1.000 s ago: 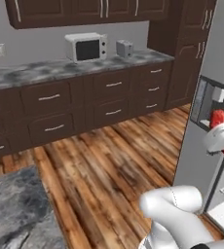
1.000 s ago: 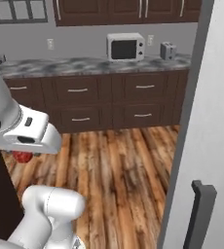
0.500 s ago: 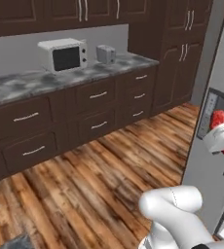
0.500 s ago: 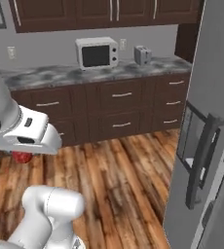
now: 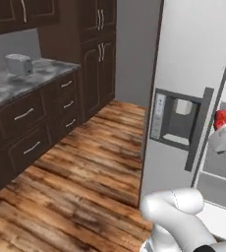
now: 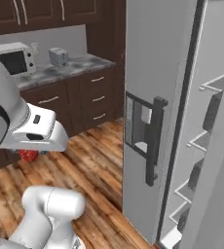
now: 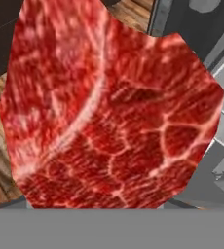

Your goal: Transport the steak and avocado to the fridge. Place the steak on the rack containing meat and place the avocado on the rack containing the vegetable, ensuring meats and vegetables are on different racks.

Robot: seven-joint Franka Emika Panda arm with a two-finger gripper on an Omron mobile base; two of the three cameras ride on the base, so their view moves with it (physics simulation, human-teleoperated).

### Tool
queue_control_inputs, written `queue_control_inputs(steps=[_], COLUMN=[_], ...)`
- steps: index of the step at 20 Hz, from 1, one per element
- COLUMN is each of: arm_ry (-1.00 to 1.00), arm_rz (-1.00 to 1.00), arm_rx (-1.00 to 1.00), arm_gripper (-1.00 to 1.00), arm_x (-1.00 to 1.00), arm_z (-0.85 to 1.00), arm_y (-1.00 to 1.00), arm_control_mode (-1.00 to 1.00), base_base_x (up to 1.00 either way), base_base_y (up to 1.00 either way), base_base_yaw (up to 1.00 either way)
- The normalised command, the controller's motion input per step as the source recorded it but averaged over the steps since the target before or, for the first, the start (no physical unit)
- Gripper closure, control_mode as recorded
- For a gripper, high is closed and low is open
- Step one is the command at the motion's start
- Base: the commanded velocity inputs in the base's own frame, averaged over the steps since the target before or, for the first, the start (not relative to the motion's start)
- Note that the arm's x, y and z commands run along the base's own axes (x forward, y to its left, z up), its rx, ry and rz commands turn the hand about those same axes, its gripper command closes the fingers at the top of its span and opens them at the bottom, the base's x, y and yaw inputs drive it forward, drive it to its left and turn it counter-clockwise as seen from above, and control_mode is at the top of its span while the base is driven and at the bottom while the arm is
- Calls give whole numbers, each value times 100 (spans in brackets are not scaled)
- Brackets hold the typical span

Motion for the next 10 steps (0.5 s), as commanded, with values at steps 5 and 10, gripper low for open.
queue_control_inputs(steps=[5,10], arm_ry=[0,0], arm_rz=[0,0], arm_rx=[0,0], arm_gripper=[100,100], arm_x=[0,0], arm_z=[0,0], arm_y=[0,0], arm_control_mode=[100,100], base_base_x=[54,56], base_base_y=[67,68], base_base_yaw=[-78,-78])
